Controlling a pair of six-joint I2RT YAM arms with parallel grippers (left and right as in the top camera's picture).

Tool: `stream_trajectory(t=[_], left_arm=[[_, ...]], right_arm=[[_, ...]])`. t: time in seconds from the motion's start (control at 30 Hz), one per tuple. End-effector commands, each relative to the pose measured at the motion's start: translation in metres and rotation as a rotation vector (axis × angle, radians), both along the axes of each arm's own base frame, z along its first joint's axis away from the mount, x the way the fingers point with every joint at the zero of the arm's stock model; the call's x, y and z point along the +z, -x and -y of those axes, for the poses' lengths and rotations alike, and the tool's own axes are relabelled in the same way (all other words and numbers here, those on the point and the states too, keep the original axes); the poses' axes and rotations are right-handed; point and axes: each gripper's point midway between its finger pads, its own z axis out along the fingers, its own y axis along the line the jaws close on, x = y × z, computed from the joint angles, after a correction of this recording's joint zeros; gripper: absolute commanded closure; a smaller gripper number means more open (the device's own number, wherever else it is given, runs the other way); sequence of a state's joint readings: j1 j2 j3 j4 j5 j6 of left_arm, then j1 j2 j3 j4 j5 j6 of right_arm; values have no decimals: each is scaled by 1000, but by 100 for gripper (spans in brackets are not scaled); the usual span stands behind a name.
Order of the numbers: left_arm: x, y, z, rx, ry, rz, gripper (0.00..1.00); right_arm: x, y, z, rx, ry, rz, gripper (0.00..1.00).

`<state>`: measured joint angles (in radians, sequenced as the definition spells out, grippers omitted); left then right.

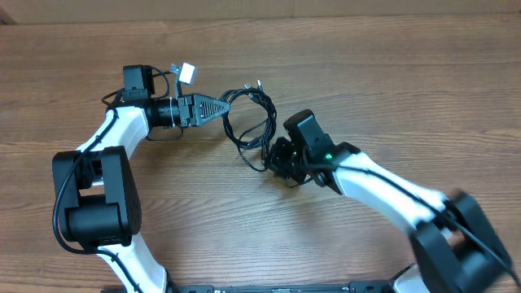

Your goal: Untangle cables

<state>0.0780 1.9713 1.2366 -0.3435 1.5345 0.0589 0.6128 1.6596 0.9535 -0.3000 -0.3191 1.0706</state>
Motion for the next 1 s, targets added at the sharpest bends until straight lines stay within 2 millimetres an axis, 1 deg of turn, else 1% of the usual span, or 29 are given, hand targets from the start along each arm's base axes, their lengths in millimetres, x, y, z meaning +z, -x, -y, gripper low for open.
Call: stream_trajectory(t=[0.0, 0.07, 0.1, 0.17, 0.3, 0.47, 0.57, 0.67, 0.77, 0.83, 0.87, 0.97], left_arm=[[4, 5, 3, -29, 41, 1, 96], [4, 6, 7, -37, 41, 2, 96], [4, 7, 8, -42, 41, 2, 96], [4, 8, 12, -51, 41, 1, 96], [4, 11, 19, -69, 41, 2, 96], [4, 15, 28, -92, 41, 2, 96], [4, 15, 29, -96, 41, 4, 96], [4, 15, 29, -96, 41, 5, 96], [4, 15, 29, -96, 41, 5, 96], [4, 15, 29, -96, 41, 5, 96], [4, 15, 29, -96, 41, 4, 96], [4, 16, 31, -100, 41, 4, 96]], right_arm=[[65, -13, 5, -49, 3, 241, 96], [88, -11, 6, -62, -10, 306, 96], [96, -10, 6, -63, -19, 325, 96], [105, -8, 5, -60, -36, 343, 96], [106, -1, -1, -24, -68, 321, 96], [111, 0, -7, 2, -101, 331, 96], [114, 5, -14, 37, -137, 317, 96], [108, 9, -11, 38, -117, 292, 96], [94, 11, -8, 23, -89, 239, 96], [81, 12, -8, 7, -73, 192, 96], [73, 10, -9, 7, -63, 181, 96], [61, -2, -13, -3, -62, 186, 96]])
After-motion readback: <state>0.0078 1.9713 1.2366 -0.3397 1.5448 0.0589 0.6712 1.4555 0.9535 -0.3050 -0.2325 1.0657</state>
